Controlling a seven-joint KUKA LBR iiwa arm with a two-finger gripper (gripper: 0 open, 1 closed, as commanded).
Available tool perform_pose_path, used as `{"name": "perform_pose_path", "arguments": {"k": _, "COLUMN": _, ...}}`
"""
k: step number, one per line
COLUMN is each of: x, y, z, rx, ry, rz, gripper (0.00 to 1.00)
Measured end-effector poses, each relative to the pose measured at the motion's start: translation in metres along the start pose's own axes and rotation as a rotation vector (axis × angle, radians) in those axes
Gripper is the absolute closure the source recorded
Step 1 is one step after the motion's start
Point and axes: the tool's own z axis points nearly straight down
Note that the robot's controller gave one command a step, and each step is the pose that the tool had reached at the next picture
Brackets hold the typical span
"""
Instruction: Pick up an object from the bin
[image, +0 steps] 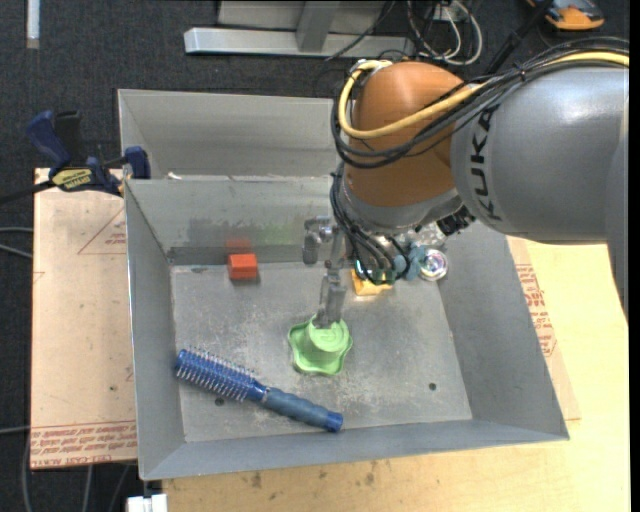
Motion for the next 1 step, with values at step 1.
{"name": "perform_pose_path", "arguments": {"k": 1, "x": 0.0284, "y": 0.1108, "z": 0.1496, "rx": 0.013, "ry": -0.002, "rz": 0.272, "gripper": 0.00}}
